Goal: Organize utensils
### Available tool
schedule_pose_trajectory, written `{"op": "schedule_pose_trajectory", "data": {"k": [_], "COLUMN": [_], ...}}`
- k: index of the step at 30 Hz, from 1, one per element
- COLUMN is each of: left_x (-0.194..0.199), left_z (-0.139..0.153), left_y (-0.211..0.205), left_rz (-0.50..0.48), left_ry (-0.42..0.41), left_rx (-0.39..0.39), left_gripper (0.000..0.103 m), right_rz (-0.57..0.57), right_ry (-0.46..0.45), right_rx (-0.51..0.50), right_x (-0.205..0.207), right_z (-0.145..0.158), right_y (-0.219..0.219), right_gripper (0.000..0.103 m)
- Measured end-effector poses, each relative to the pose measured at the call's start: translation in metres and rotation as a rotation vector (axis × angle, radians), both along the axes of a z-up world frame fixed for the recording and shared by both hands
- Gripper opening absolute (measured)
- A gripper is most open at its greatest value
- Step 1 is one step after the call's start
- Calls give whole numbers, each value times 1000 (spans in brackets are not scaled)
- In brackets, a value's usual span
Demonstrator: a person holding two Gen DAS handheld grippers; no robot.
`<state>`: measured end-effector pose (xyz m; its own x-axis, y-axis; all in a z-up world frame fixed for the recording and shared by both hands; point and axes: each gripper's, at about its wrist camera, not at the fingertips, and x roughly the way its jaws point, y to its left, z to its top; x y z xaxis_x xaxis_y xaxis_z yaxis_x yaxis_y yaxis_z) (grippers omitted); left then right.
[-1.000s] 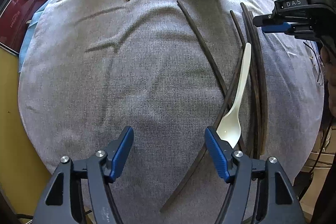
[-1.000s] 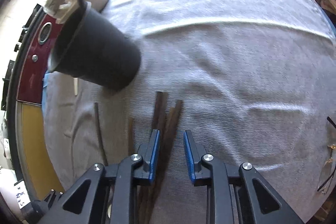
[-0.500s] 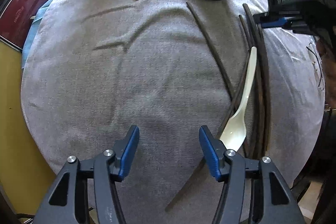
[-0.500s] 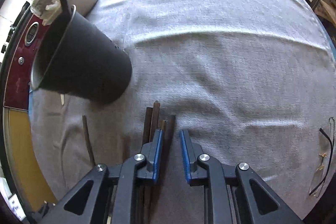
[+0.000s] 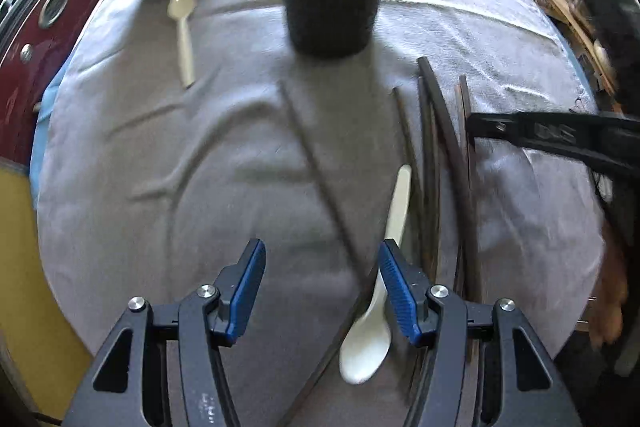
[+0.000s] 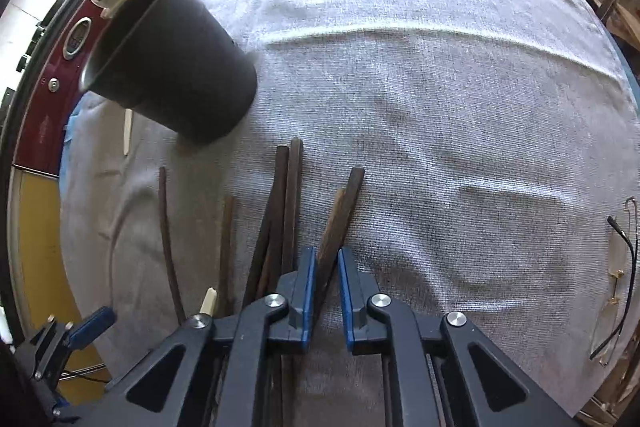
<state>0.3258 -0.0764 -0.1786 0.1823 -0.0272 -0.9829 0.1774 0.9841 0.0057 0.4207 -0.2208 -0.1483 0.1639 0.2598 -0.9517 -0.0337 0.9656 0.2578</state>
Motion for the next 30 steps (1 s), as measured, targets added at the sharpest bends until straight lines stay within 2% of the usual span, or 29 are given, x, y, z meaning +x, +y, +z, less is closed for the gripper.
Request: {"op": "schedule_pose_trajectory", "data": {"k": [4,5,7,8,10,13,15,16,18,22,23,25,26,28,30], "left_x": [14,16,19,21,32,35,33,32,29,31,32,32,31,26,18], "left_z": [-17,-21,-18,-18,-20,-20,-15,-10,-4,2,2,3,2,3,6], "left_y": [-25,-27,-30,-30,-30,-23,-13,-4,16,40,46,54,59,68,69], "left_rz": [-36,-34,-24,-19,-4,0,-1,1,24,75,89,99,99,101,73], "left_ry": [30,42,10,12,3,-4,-28,-48,-65,-75,-74,-56,-43,-44,-56], "left_rx": [14,24,37,53,69,48,46,31,7,-45,-47,-67,-89,-81,-63], "left_gripper": [33,32,28,19,8,8,1,0,0,0,0,0,0,0,5], "right_rz": [-47,-49,-48,-40,-44,-25,-9,3,9,50,60,106,121,122,126], "right_ry": [-28,-29,-14,-2,6,-4,-20,-27,-42,-67,-69,-64,-58,-47,-28], "right_rx": [83,78,88,91,122,129,153,170,180,133,134,136,127,103,104], "right_x": [-6,-6,-8,-7,-6,-8,-12,-14,-18,-5,-4,-1,0,-1,4], "right_z": [8,5,3,0,-4,-2,0,2,2,4,6,8,7,6,2], "right_y": [-32,-39,-50,-51,-50,-41,-32,-30,-14,6,12,28,37,46,50], "right_gripper": [3,3,3,3,7,9,27,32,57,57,54,41,38,37,29]}}
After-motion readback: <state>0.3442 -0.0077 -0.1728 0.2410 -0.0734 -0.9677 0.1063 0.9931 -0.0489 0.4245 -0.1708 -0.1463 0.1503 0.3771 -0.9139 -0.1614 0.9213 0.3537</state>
